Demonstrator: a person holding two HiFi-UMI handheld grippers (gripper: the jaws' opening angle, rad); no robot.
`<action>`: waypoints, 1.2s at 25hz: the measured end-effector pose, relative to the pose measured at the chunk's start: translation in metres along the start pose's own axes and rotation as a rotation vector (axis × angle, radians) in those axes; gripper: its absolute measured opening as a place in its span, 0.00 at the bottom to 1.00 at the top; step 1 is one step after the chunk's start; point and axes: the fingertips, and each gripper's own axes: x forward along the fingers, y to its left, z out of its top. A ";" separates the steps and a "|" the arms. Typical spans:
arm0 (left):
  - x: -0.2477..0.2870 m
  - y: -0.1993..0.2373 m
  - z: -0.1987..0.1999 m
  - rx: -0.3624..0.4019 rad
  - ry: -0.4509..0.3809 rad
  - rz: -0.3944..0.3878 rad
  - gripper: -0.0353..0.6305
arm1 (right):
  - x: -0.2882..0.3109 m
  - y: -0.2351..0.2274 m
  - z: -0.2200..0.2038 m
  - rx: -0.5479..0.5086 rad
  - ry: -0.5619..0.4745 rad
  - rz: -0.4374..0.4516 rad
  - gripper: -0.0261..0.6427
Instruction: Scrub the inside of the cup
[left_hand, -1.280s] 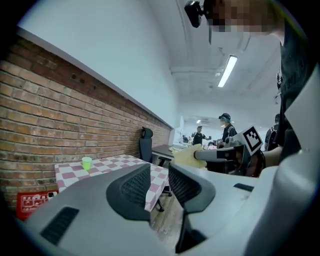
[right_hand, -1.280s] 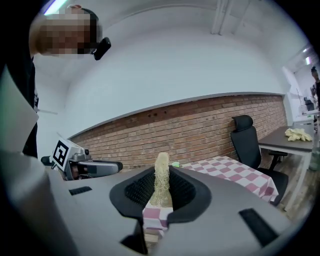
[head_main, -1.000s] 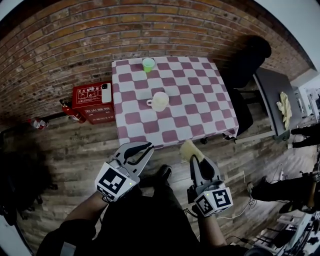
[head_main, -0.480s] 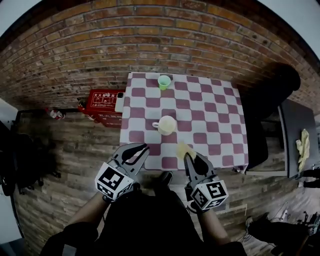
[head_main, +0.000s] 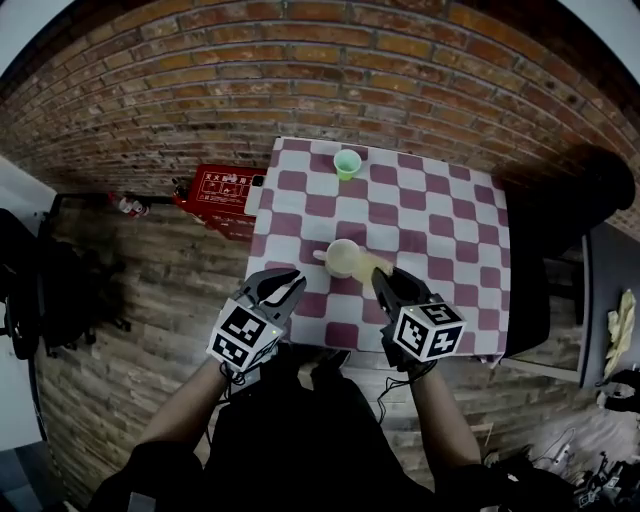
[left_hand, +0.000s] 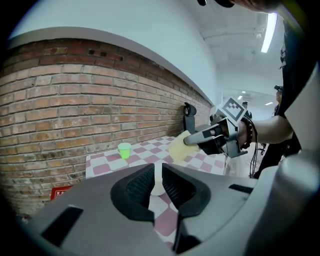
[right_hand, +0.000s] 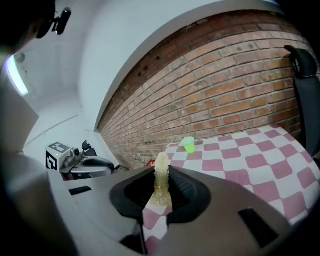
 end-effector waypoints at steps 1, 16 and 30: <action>0.005 0.006 -0.004 0.003 0.019 -0.007 0.11 | 0.011 -0.003 0.000 -0.012 0.031 -0.003 0.15; 0.078 0.047 -0.073 0.208 0.257 -0.164 0.26 | 0.122 -0.004 -0.050 -0.411 0.586 -0.065 0.15; 0.110 0.044 -0.108 0.323 0.384 -0.195 0.26 | 0.154 -0.012 -0.082 -0.530 0.830 -0.107 0.15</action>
